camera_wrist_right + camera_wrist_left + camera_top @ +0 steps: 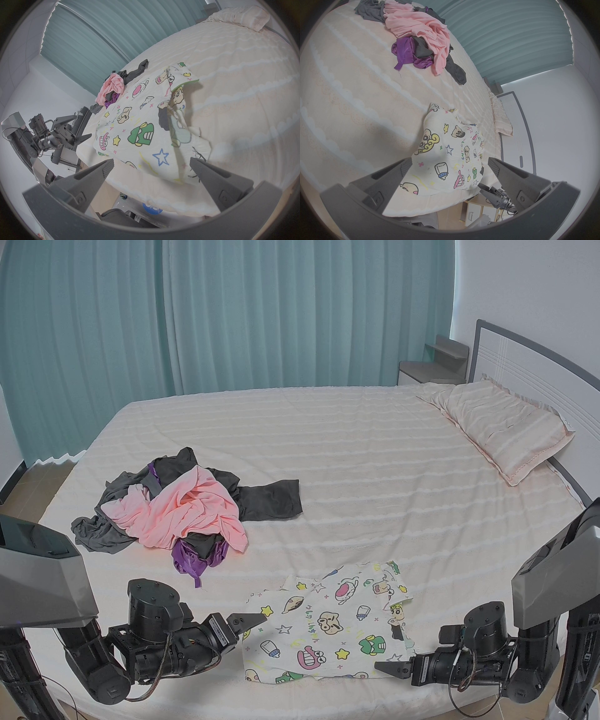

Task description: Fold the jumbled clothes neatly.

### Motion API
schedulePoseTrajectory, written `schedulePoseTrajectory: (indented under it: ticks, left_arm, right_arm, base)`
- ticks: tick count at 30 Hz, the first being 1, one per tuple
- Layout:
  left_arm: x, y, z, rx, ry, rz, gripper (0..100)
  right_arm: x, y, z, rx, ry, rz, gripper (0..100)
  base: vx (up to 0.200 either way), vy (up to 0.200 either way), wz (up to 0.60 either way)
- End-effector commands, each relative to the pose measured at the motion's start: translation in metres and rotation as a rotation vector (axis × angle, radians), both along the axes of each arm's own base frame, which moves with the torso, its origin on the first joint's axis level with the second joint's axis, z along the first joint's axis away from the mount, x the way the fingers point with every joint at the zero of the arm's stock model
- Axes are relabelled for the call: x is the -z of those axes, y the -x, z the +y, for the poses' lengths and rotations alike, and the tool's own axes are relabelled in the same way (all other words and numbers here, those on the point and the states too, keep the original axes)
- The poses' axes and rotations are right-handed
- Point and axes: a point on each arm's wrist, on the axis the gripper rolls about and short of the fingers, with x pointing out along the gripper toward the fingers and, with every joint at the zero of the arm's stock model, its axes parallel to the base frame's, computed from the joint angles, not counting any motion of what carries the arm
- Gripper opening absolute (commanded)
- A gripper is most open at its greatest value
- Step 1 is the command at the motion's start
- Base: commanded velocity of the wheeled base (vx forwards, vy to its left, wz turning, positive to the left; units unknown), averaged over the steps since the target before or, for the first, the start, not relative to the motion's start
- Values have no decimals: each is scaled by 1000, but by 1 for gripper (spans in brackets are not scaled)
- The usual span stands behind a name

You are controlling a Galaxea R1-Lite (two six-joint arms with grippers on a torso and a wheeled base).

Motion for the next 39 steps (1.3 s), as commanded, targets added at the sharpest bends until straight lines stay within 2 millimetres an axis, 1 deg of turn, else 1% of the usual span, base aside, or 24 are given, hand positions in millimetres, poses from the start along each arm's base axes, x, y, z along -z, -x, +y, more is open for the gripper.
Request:
schedulePoseTrajectory:
  ticks: [1, 2, 3, 4, 6, 9, 13, 17, 18, 21, 29, 30, 34, 39]
  left_arm:
    - [1, 0, 0, 0, 0, 2, 100]
    - [1, 0, 0, 0, -1, 3, 100]
    - [1, 0, 0, 0, -2, 4, 100]
    - [1, 0, 0, 0, -2, 4, 100]
    - [2, -1, 0, -2, -2, 4, 100]
    - [2, -1, 0, -2, -2, 4, 100]
    - [2, -1, 0, -2, -2, 4, 100]
    - [2, -1, 0, -2, -2, 4, 100]
    - [2, -1, 0, -2, -2, 4, 100]
    - [2, -1, 0, -2, -2, 4, 100]
    - [2, -1, 0, -3, -2, 4, 100]
    - [2, -1, 0, -4, -2, 4, 100]
    - [2, -1, 0, -4, -2, 4, 100]
    - [1, -1, 0, -4, -2, 2, 100]
  right_arm:
    - [3, -10, 4, 2, -19, -27, 100]
    - [3, -12, 4, 6, -21, -33, 100]
    - [4, -15, 3, 10, -27, -35, 0]
    - [4, -15, 3, 7, -28, -34, 0]
    - [10, -11, 2, -25, -23, 5, 0]
    - [13, -10, -1, -35, 0, 6, 0]
    - [17, -10, -10, -48, 39, 12, 0]
    - [13, -12, -16, -28, 42, -11, 0]
    - [8, -12, -19, -20, 37, -24, 0]
    - [4, -7, -21, -23, 36, -23, 0]
    - [1, -9, -24, -24, 49, -47, 0]
    - [-1, -10, -25, -23, 50, -61, 0]
    - [-5, -7, -28, -23, 68, -43, 0]
    - [-2, -4, -30, -44, 104, -21, 0]
  base:
    - [0, 0, 0]
    - [0, 0, 0]
    - [0, 0, 0]
    - [0, 0, 0]
    - [0, 0, 0]
    - [0, 0, 0]
    - [0, 0, 0]
    - [0, 0, 0]
    - [0, 0, 0]
    - [0, 0, 0]
    - [0, 0, 0]
    - [0, 0, 0]
    - [0, 0, 0]
    - [0, 0, 0]
